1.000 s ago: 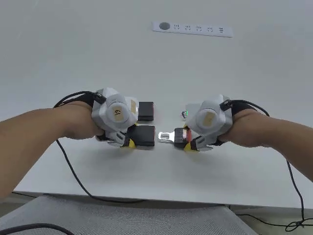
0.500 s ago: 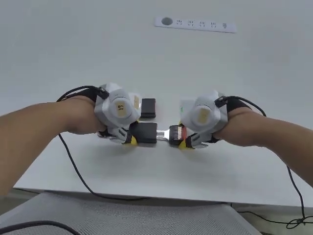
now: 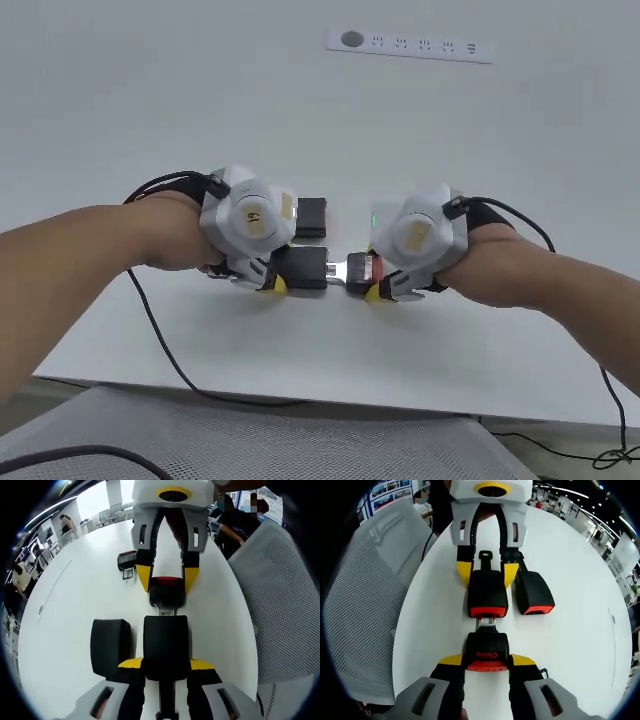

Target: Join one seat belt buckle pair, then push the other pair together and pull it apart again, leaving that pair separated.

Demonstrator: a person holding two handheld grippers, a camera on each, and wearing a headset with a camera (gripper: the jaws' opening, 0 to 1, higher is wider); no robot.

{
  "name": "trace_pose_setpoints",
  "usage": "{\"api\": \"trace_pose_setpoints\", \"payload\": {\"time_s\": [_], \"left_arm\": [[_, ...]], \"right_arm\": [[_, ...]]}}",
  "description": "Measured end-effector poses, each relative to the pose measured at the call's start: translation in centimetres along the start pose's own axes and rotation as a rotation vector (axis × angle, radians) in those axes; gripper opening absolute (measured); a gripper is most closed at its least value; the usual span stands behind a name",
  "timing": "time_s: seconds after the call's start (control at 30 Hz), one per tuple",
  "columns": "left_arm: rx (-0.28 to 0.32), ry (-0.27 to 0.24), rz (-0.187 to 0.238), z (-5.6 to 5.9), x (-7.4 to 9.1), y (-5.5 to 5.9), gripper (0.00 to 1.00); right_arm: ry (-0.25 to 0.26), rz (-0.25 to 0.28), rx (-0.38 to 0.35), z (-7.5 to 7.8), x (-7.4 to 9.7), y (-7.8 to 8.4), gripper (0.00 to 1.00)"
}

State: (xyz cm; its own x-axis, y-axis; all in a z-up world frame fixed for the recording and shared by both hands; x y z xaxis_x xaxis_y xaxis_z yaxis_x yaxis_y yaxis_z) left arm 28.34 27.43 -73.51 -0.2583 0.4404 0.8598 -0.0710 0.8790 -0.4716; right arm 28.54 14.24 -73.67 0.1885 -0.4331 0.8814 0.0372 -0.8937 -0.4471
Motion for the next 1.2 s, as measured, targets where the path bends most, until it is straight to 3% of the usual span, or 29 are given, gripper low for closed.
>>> {"api": "trace_pose_setpoints", "payload": {"time_s": [0.9,1.2], "left_arm": [[-0.039,0.009,0.001,0.1,0.2,-0.2,0.31],[-0.028,0.008,0.004,-0.4,-0.2,0.4,0.31]], "right_arm": [[-0.008,0.045,-0.019,0.1,-0.7,-1.7,0.29],[0.001,0.054,-0.022,-0.2,-0.6,-1.8,0.29]]}}
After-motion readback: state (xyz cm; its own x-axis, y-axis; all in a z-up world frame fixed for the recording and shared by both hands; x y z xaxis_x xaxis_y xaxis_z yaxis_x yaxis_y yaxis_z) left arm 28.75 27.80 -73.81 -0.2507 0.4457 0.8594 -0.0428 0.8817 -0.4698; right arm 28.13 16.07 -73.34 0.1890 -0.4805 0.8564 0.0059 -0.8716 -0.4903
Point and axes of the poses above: the centre of the closed fingertips' face, and the gripper's own axes: x roughly backward along the fingers, z roughly to its right, y roughly out of its underside, the point moved 5 cm from there along x, roughly backward along the fingers, and after that the axes turned 13 degrees about -y, right-handed, at the moved point
